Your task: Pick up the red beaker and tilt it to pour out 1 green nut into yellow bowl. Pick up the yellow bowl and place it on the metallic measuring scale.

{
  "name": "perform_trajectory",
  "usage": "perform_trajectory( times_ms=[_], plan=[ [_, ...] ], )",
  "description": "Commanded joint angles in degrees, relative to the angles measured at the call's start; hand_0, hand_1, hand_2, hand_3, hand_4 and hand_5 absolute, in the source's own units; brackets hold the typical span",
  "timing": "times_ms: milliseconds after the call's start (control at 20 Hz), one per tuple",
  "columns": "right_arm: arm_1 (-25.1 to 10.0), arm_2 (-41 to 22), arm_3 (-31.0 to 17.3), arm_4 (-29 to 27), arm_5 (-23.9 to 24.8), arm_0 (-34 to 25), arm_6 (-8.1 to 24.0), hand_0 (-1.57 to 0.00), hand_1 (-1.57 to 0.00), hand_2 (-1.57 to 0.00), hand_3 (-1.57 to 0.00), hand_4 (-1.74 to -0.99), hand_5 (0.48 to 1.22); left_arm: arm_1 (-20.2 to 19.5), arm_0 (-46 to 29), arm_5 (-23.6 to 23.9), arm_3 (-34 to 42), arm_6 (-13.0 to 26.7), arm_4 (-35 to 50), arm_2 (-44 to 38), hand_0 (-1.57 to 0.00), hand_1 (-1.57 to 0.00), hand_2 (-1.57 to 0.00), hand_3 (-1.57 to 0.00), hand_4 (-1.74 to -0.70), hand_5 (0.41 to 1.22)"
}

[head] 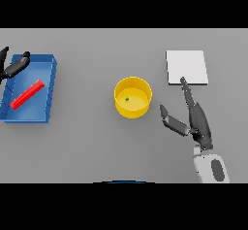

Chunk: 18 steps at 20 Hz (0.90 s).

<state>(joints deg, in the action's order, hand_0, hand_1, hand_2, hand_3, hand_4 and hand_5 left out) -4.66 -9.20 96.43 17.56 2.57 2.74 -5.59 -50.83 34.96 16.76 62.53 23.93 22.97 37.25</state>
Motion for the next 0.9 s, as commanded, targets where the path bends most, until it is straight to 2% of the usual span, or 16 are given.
perform_trajectory(
  times_ms=[0,50,150,300,400,550,650,750,850],
  plan=[
    [-1.02,-0.29,0.46,0.14,-1.04,0.22,-0.46,0.00,0.00,0.00,0.00,-1.146,0.691,-0.23,-0.68,0.89,0.67,-1.36,0.25,-0.55,-0.04,-0.04,-0.04,-0.03,-0.71,0.674],
    [-1.78,-1.09,0.50,0.68,-2.24,-0.82,-0.94,0.00,0.00,0.00,0.00,-1.132,0.703,0.06,-0.59,1.55,1.21,-0.85,0.17,-0.39,-0.03,-0.03,-0.03,-0.02,-0.71,0.679],
    [-5.54,-2.76,-0.46,2.56,-6.12,-2.72,-2.00,0.00,0.00,0.00,0.00,-1.153,0.728,0.00,0.13,1.73,1.71,-0.21,0.10,-0.37,-0.02,-0.02,-0.02,-0.01,-0.71,0.689],
    [-11.55,-6.71,-2.08,10.55,-9.98,-9.07,1.51,0.00,0.00,0.00,0.00,-1.204,0.708,0.43,-0.42,1.46,1.97,-1.73,0.82,-0.67,-0.01,-0.01,-0.01,-0.01,-0.72,0.670],
    [-14.26,-10.76,-3.63,16.11,-12.71,-13.68,1.39,0.00,0.00,0.00,0.00,-1.220,0.701,0.40,-0.68,1.34,1.62,-2.51,1.33,-1.18,-0.01,-0.01,-0.01,0.00,-0.72,0.664],
    [-17.94,-16.21,-6.46,22.79,-15.95,-20.55,-2.50,0.00,0.00,0.00,0.00,-1.232,0.702,0.61,-0.72,1.31,1.77,-1.59,1.01,-0.52,0.00,0.00,0.00,0.00,-0.71,0.669],
    [-18.72,-19.47,-8.77,26.06,-18.60,-24.26,-2.78,0.00,0.00,0.00,0.00,-1.223,0.705,0.31,-0.70,1.23,2.58,-1.66,1.37,-0.72,0.00,0.00,0.00,0.00,-0.71,0.676],
    [-20.26,-21.39,-11.05,27.75,-20.75,-27.45,-5.05,0.00,0.00,0.00,0.00,-1.213,0.705,0.17,-0.97,0.86,2.63,-2.10,1.88,-1.06,0.00,0.00,0.00,0.00,-0.71,0.682],
    [-20.28,-23.75,-13.86,29.76,-21.99,-30.48,-6.36,0.00,0.00,0.00,0.00,-1.212,0.705,0.19,-0.79,0.21,2.15,-2.26,2.46,-1.46,0.00,0.00,0.00,0.00,-0.72,0.684]
  ],
)
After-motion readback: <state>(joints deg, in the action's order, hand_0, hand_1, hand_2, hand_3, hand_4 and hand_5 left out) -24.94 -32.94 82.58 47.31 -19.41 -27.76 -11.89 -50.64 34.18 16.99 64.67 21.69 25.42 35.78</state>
